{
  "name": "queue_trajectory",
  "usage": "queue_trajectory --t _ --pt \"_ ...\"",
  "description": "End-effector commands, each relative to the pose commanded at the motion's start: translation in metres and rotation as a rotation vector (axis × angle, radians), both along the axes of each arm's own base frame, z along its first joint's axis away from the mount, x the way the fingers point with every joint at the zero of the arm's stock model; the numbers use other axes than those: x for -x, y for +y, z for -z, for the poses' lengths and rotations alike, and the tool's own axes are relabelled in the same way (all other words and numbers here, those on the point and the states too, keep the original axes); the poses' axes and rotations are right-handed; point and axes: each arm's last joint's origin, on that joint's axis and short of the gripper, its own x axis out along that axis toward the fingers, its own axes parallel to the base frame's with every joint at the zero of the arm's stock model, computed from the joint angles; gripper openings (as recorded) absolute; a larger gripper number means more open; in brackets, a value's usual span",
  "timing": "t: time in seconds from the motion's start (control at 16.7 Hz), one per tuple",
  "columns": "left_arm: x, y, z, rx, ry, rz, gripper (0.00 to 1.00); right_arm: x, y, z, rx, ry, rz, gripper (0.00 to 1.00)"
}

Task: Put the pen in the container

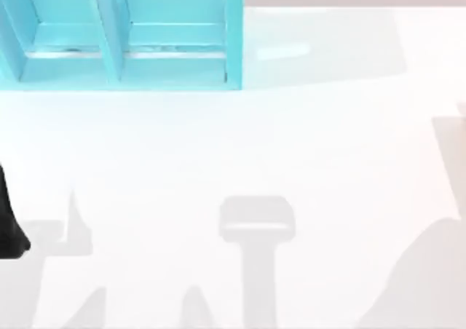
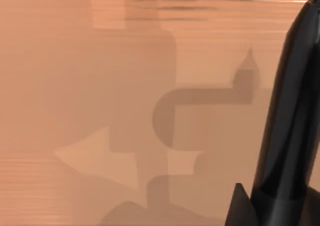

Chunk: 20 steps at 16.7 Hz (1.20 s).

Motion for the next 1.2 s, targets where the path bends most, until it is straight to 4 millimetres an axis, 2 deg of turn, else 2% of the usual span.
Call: queue_trajectory --t 0.48,1.2 --pt "0.0 0.0 0.0 0.0 0.0 0.0 1.0 0.0061 -0.0057 0.0058 -0.011 -0.08 0.024 0.0" --pt "0.0 0.0 0.0 0.0 0.0 0.0 1.0 0.0061 -0.0057 0.0058 -0.011 -0.08 0.024 0.9"
